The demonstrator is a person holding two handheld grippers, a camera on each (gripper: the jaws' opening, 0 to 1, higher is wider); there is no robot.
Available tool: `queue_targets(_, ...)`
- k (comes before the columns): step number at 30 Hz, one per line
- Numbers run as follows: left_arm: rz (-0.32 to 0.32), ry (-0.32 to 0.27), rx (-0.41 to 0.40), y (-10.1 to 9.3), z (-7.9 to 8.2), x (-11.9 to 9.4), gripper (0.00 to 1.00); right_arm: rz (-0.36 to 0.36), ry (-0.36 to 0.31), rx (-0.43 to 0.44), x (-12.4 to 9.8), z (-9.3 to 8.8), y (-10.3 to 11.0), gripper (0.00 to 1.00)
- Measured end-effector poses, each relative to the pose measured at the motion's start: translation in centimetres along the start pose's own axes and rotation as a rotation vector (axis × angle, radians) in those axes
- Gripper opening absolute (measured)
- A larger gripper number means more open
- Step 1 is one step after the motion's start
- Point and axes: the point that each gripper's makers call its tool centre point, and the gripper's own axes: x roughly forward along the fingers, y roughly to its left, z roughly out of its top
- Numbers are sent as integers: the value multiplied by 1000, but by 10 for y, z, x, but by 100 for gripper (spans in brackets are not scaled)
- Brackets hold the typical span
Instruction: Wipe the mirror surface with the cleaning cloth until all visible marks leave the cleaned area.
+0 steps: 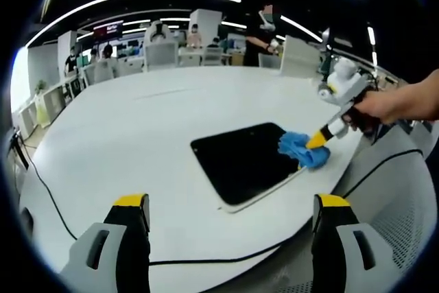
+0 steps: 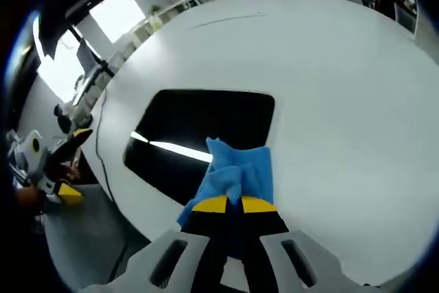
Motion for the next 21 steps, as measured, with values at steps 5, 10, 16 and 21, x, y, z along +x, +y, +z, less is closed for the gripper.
queue_targets(5, -6, 4, 2, -1, -1, 0, 99, -2, 4, 13, 1, 1, 1, 0)
queue_targets(10, -13, 1, 2, -2, 0, 0, 99, 3, 5, 19, 4, 1, 9, 0)
queue_targets(16, -21, -5, 10, -4, 1, 0, 100, 5, 8, 19, 8, 3, 20, 0)
queue_targets(21, -27, -16, 2, -5, 3, 0, 100, 7, 14, 13, 14, 7, 31, 0)
